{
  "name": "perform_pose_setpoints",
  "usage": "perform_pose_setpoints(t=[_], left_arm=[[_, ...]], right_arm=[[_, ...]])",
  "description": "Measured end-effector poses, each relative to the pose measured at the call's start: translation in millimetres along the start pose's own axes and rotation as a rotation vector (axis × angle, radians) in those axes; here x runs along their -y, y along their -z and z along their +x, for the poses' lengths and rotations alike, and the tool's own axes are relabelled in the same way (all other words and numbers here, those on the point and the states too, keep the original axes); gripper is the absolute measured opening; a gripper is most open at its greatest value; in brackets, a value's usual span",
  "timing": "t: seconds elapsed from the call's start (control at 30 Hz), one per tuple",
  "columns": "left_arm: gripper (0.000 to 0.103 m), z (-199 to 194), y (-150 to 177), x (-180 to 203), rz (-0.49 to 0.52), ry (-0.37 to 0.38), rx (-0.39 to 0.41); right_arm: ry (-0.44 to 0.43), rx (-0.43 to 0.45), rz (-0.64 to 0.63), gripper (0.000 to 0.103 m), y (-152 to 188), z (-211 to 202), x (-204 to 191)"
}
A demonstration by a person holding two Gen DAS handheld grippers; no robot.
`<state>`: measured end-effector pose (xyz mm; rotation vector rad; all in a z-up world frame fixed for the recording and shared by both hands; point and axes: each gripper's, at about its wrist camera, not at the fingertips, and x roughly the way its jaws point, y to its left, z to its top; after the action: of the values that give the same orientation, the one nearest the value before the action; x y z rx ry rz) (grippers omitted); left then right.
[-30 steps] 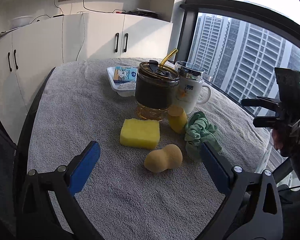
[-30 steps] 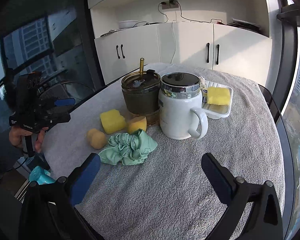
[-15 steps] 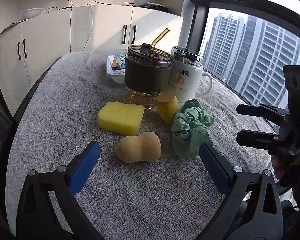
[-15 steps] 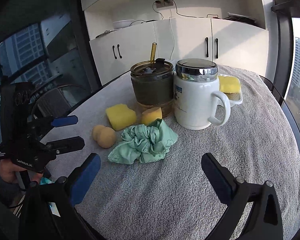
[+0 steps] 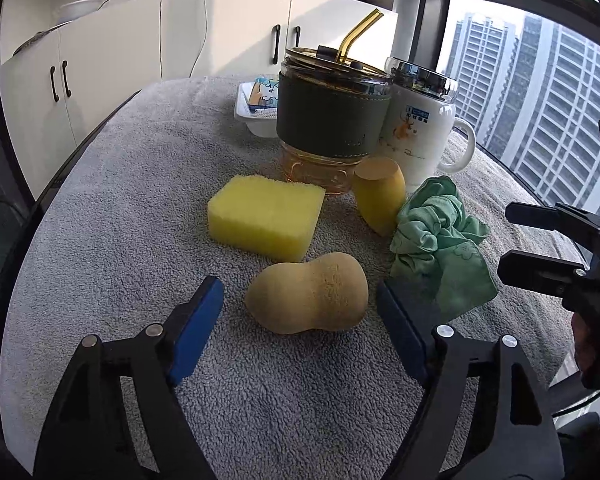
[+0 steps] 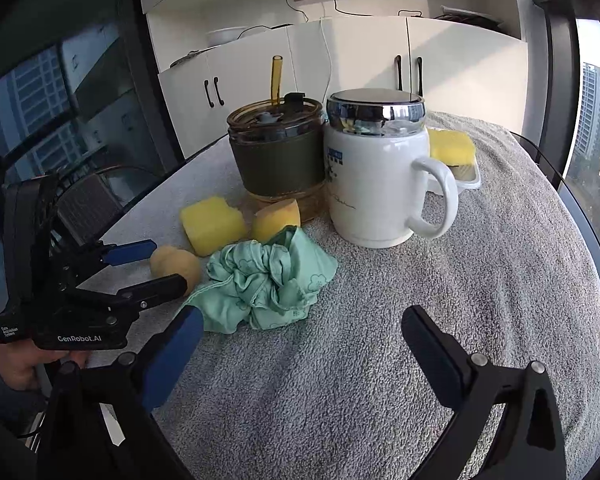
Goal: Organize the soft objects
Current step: 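Grasp the tan gourd sponge with the left while the right grasps the green scrunchie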
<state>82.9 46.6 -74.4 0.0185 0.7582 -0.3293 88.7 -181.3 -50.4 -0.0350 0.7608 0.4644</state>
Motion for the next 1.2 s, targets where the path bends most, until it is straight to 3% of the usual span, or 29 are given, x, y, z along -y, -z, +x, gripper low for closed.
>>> perform_pose_setpoints(t=[0.13, 0.27, 0.9, 1.0, 1.07, 1.2], left_arm=[[0.074, 5.5, -1.5, 1.4, 0.006, -0.008, -0.031], [0.056, 6.6, -1.8, 1.3, -0.009, -0.002, -0.041], [0.050, 3.5, 1.0, -8.7, -0.061, 0.022, -0.012], [0.050, 3.7, 1.5, -7.9, -0.056, 0.023, -0.015], [0.050, 3.6, 1.8, -6.9, -0.054, 0.023, -0.015], [0.050, 2.9, 1.9, -6.3, -0.053, 0.020, -0.011]], right_arm=[[0.000, -0.019, -0.001, 0.101, -2.7, 9.0, -2.0], [-0.005, -0.039, 0.003, 0.100, -5.9, 17.5, -3.3], [-0.086, -0.127, 0.034, 0.098, -27.1, 67.2, -13.3], [-0.087, -0.123, 0.038, 0.091, -26.3, 69.7, -13.2], [-0.111, -0.121, 0.040, 0.071, -27.4, 68.9, -12.2], [-0.116, -0.120, 0.026, 0.054, -23.3, 64.6, -13.3]])
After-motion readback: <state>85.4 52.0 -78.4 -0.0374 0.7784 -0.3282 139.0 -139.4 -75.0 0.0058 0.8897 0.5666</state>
